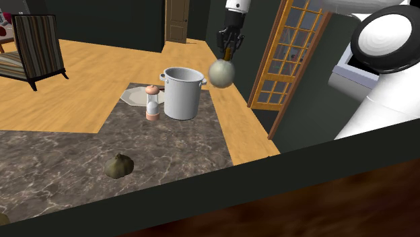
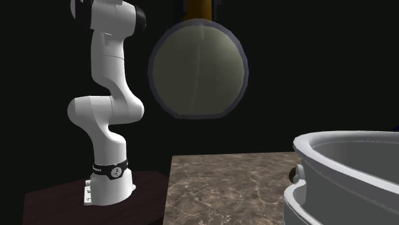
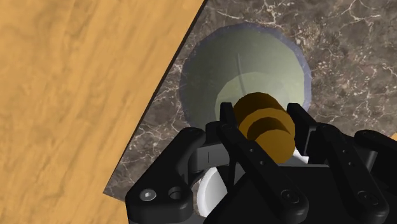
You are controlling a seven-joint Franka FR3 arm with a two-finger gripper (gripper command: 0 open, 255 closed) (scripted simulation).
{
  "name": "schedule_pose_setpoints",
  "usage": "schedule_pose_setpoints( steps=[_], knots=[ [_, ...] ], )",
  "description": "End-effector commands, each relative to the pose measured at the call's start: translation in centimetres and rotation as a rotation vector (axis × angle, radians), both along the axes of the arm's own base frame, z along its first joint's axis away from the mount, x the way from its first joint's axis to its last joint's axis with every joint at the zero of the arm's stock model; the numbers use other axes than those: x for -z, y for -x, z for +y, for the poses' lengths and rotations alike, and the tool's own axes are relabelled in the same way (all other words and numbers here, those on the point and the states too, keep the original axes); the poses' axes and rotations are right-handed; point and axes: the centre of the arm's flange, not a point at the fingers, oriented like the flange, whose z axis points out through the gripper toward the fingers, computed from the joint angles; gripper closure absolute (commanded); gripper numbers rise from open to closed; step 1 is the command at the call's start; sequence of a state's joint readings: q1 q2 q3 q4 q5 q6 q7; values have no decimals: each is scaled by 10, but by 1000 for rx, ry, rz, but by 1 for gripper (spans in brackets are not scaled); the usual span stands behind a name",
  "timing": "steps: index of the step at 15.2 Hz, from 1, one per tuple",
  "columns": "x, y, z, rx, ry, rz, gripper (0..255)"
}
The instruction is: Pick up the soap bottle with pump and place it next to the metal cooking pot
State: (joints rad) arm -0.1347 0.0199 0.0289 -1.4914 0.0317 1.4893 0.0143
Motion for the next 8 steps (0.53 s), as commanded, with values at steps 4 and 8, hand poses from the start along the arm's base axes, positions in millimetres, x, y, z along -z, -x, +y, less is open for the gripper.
schedule_pose_setpoints(
  steps=[4,8],
  knots=[
    [27,0,0,0,0,-1,255],
    [48,0,0,0,0,-1,255]
  ],
)
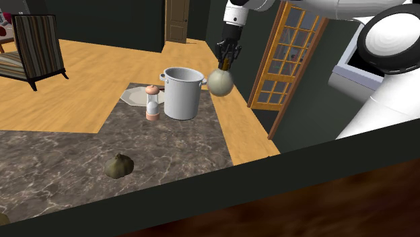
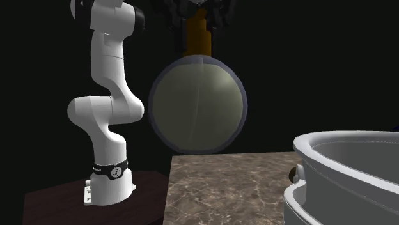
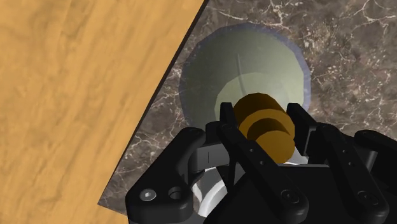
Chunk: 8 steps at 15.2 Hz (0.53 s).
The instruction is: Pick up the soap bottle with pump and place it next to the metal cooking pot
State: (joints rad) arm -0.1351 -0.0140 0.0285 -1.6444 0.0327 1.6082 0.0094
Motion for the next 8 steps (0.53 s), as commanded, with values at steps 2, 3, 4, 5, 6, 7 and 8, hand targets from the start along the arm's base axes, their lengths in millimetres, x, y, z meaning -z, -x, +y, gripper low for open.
schedule_pose_setpoints(
  steps=[2,3,4,5,6,7,8],
  knots=[
    [16,-1,0,0,0,-1,255],
    [21,-1,0,0,0,-1,255],
    [26,-1,0,0,0,-1,255],
    [31,-1,0,0,0,-1,255],
    [37,-1,0,0,0,-1,255],
    [42,-1,0,0,0,-1,255],
    [47,-1,0,0,0,-1,255]
  ],
)
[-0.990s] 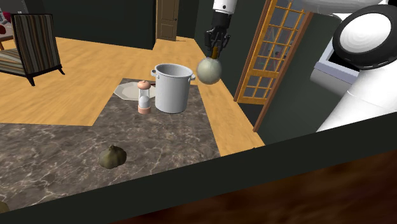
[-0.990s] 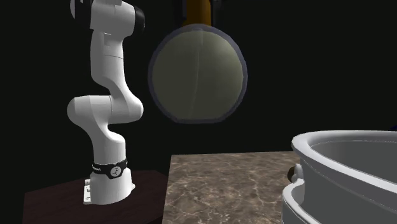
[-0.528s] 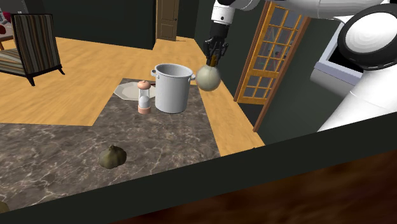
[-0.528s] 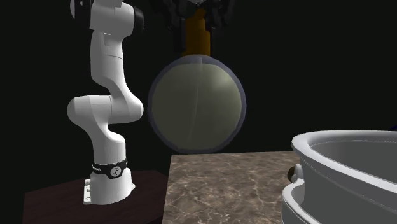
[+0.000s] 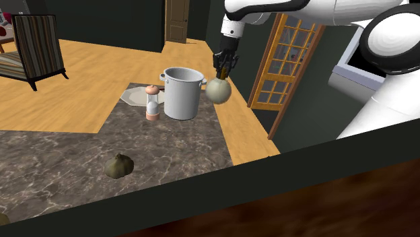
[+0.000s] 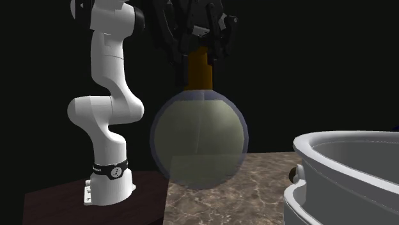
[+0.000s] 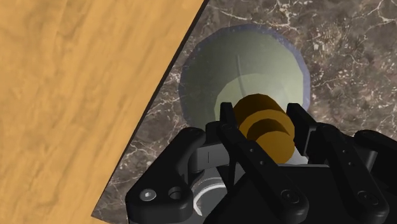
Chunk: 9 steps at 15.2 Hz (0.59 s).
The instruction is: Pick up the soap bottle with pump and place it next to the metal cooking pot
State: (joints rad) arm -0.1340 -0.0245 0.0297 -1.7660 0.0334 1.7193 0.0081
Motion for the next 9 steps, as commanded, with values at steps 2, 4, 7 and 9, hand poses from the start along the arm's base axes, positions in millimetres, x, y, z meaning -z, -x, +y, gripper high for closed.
schedule_pose_setpoints(
  steps=[2,4,7,9],
  knots=[
    [15,0,-1,0,0,-1,255],
    [26,0,-1,0,0,-1,255],
    [42,0,-1,0,0,-1,255],
    [52,0,-1,0,0,-1,255]
  ],
)
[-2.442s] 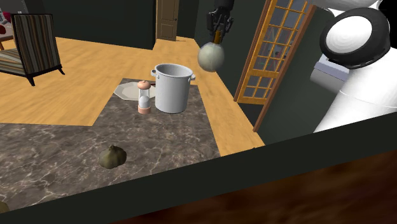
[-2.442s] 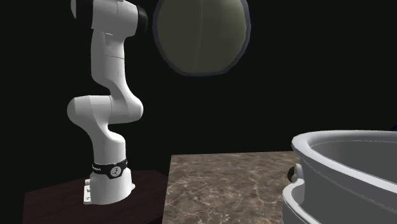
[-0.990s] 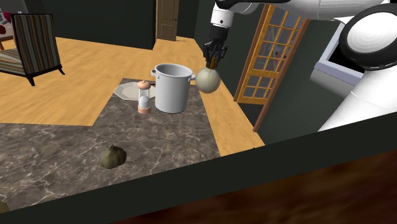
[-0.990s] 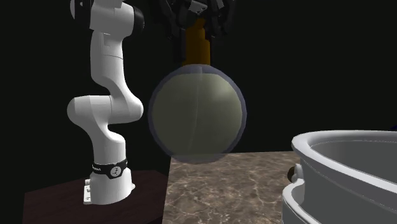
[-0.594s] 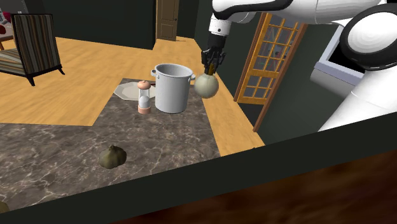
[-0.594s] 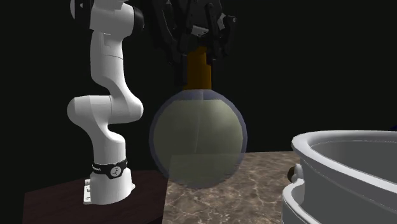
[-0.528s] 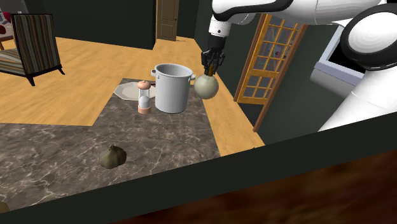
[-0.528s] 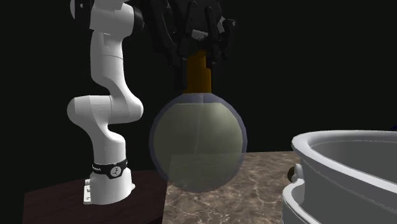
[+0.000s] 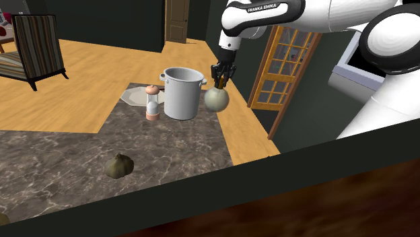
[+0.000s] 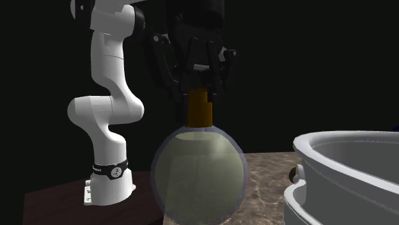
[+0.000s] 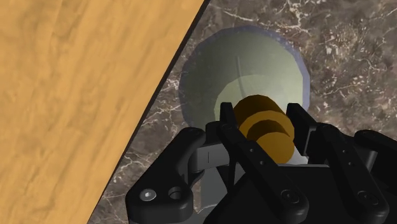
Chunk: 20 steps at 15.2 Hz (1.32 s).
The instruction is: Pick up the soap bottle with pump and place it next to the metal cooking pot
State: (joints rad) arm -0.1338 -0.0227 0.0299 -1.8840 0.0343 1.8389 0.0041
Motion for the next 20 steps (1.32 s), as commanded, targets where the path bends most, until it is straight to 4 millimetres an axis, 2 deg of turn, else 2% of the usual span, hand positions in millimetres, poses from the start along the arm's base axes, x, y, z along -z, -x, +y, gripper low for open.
schedule_pose_setpoints(
  steps=[1,20],
  knots=[
    [10,0,0,0,0,-1,255],
    [115,0,0,0,0,-1,255]
  ],
)
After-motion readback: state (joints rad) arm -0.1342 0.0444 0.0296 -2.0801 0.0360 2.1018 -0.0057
